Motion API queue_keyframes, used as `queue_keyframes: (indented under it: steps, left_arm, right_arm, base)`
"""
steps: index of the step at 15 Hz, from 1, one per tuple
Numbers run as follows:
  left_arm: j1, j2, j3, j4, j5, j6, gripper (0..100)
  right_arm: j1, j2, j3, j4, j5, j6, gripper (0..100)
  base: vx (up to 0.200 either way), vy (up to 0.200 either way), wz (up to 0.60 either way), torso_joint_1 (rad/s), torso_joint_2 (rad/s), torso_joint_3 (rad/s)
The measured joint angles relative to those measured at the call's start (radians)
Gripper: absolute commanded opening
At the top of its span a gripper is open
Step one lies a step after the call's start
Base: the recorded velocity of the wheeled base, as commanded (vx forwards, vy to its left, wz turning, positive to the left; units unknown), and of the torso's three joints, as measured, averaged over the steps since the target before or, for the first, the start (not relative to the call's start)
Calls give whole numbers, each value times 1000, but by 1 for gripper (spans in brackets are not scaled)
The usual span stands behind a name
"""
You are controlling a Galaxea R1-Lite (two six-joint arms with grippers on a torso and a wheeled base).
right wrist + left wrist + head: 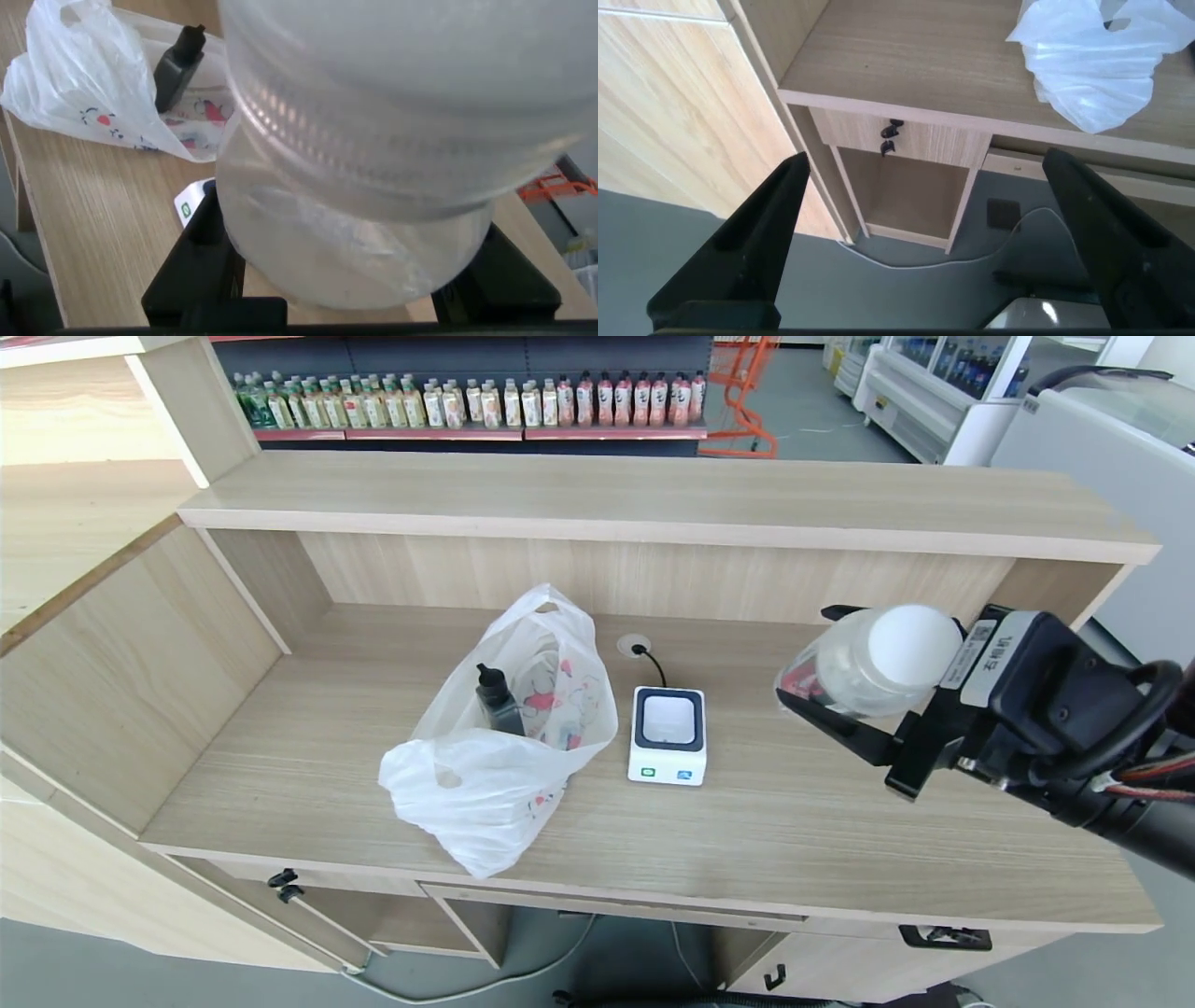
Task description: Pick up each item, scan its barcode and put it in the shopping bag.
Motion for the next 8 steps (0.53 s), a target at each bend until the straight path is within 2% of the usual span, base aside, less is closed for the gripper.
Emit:
queue_keyframes:
  steps: [2,6,8]
  left_arm:
    - [0,0,0,0,0,3,100]
    - [0,0,0,0,-1,8,100]
    - [1,0,0,0,-1,9,100]
  right_arm:
    - [-11,21,0,-23,21,4,0]
    - [-21,59,1,-62,84,27,0]
    - [-55,72,2,-61,137,30,0]
  base:
    - [0,0,0,0,0,0]
    - [200,0,0,-5,-2,6]
    - [200,0,0,12,2,0]
